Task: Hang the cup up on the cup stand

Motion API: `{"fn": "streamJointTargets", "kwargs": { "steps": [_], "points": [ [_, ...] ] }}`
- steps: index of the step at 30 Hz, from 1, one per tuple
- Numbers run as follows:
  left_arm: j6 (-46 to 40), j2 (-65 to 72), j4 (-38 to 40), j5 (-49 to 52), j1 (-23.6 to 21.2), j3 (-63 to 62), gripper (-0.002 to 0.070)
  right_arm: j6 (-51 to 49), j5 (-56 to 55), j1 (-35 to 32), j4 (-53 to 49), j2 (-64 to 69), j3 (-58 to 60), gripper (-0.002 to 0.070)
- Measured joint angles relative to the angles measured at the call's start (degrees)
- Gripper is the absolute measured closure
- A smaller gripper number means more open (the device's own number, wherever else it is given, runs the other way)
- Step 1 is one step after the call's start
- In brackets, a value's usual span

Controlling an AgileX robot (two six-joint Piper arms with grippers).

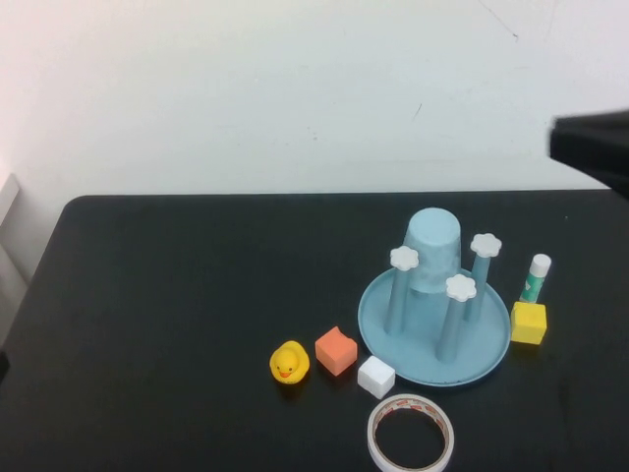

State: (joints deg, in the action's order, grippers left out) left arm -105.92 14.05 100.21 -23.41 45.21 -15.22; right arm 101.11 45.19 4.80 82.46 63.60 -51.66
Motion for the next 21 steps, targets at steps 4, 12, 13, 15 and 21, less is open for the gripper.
{"fn": "streamJointTargets", "kwargs": {
  "steps": [4,12,13,15,21],
  "points": [
    [-0.8,-1.0,0.5,-0.3,0.0,1.4,0.0676,0.2,-1.6,0.0,0.0,-10.1,6.5,0.0675],
    [-0.8,-1.1,0.6,0.0,0.0,1.9,0.0676,0.1,-3.6,0.0,0.0,-28.5,14.8,0.0675],
    [-0.8,-1.1,0.6,0.1,0.0,1.9,0.0676,0.1,-3.6,0.0,0.0,-30.7,15.5,0.0675],
    [-1.1,-1.1,0.6,0.1,0.0,1.9,0.0675,0.1,-3.5,0.0,-0.5,-34.3,16.8,0.0675],
    [-1.1,-1.1,0.6,0.1,0.0,1.9,0.0675,0.1,-3.2,0.0,-4.5,-40.4,20.3,0.0676]
  ]
}}
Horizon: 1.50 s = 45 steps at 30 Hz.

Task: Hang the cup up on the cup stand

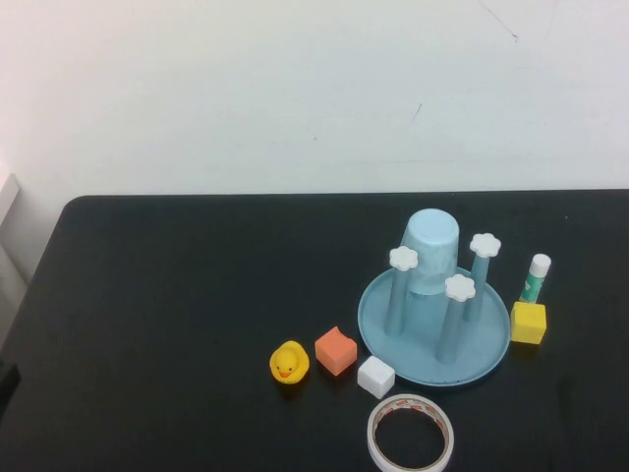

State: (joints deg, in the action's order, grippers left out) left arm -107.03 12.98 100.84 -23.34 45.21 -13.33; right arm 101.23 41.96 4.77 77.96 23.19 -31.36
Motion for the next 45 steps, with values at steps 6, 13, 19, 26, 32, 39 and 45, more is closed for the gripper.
{"fn": "streamJointTargets", "kwargs": {
  "steps": [6,13,19,26,32,39,45],
  "points": [
    [0.0,0.0,0.0,0.0,0.0,0.0,0.0675,-0.2,4.0,0.0,-1.2,-0.1,2.5,0.0675],
    [0.0,0.0,0.1,0.0,0.0,0.0,0.0675,-0.7,3.9,0.0,-7.0,-0.1,3.2,0.0676],
    [0.0,0.0,0.1,0.1,0.0,0.0,0.0676,-0.9,-10.4,0.0,-9.0,-0.5,3.2,0.0676],
    [0.0,0.0,0.1,0.1,0.0,0.0,0.0676,-2.2,-22.3,0.0,-7.9,-1.9,5.0,0.0676],
    [0.0,0.0,0.1,0.2,0.0,0.0,0.0676,-45.8,-23.9,0.0,-38.9,-8.6,12.8,0.0676],
    [0.0,0.0,0.1,0.2,0.0,0.0,0.0675,-92.0,-27.9,0.0,-81.0,-18.9,25.0,0.0676],
    [0.0,0.0,0.1,0.2,0.0,0.0,0.0676,-100.5,-30.3,-2.6,-84.3,-23.6,32.8,0.0676]
  ]
}}
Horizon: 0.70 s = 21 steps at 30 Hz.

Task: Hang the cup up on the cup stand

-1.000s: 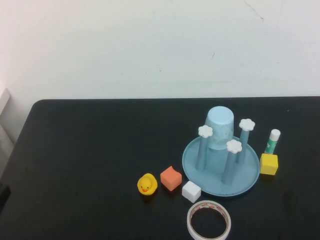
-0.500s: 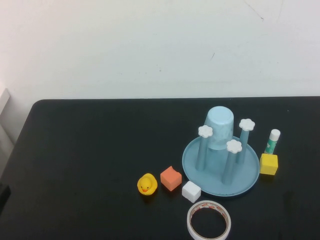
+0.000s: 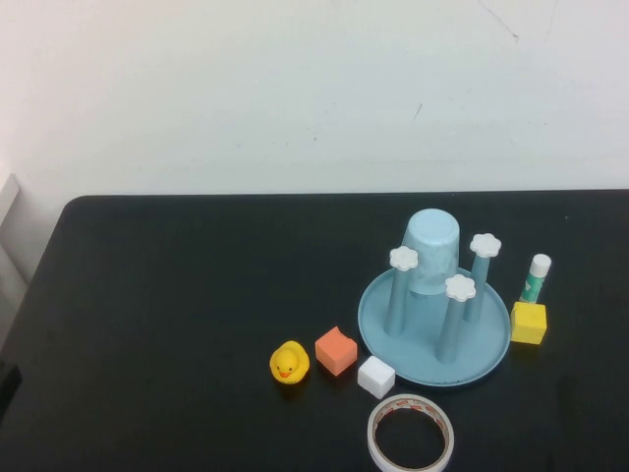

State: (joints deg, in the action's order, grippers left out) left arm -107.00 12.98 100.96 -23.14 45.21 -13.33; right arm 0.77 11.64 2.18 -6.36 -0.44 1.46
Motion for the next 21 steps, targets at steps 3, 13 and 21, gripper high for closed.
{"fn": "streamJointTargets", "kwargs": {
  "steps": [3,13,21],
  "points": [
    [0.0,0.0,0.0,0.1,0.0,0.0,0.0676,0.5,0.0,-3.3,0.0,-0.3,0.1,0.0676],
    [-0.2,0.0,0.0,0.1,0.0,0.0,0.0676,1.0,5.6,-3.5,-1.9,-0.3,0.1,0.0676],
    [-0.2,0.0,0.0,0.2,0.0,0.0,0.0675,-0.8,6.9,-1.8,-2.6,-0.3,-0.1,0.0677]
  ]
}}
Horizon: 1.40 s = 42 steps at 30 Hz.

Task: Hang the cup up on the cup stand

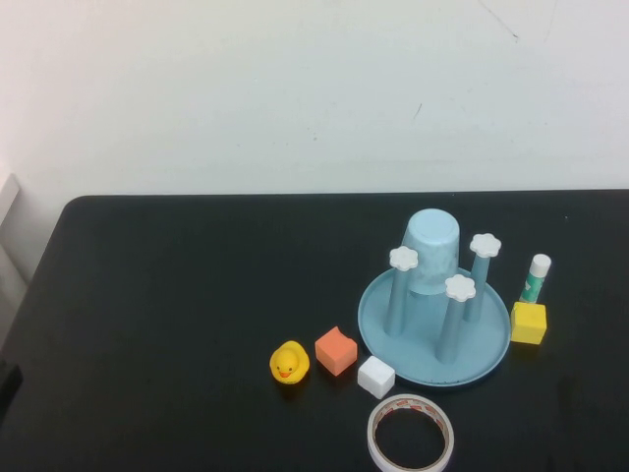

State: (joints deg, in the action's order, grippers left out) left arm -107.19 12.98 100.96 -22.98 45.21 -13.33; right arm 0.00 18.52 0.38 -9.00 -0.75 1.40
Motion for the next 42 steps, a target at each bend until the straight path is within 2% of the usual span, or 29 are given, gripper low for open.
{"fn": "streamJointTargets", "kwargs": {
  "steps": [34,35,37,40,42],
  "points": [
    [0.9,0.0,0.0,1.7,0.0,0.1,0.0675,0.0,0.1,0.0,-0.1,0.0,0.0,0.0678],
    [2.9,0.0,-1.4,1.9,0.0,0.1,0.0675,0.0,0.1,0.0,-0.1,0.0,0.0,0.0678],
    [11.2,0.0,-9.9,2.2,0.0,0.8,0.0675,0.0,0.1,0.0,-0.1,0.0,0.0,0.0678],
    [29.9,0.0,-31.4,3.2,-1.1,2.4,0.0675,0.0,0.1,0.0,-0.1,0.0,0.0,0.0678],
    [43.1,0.0,-45.3,4.8,-3.4,3.5,0.0675,0.0,0.1,0.0,-0.1,0.0,0.0,0.0678]
  ]
}}
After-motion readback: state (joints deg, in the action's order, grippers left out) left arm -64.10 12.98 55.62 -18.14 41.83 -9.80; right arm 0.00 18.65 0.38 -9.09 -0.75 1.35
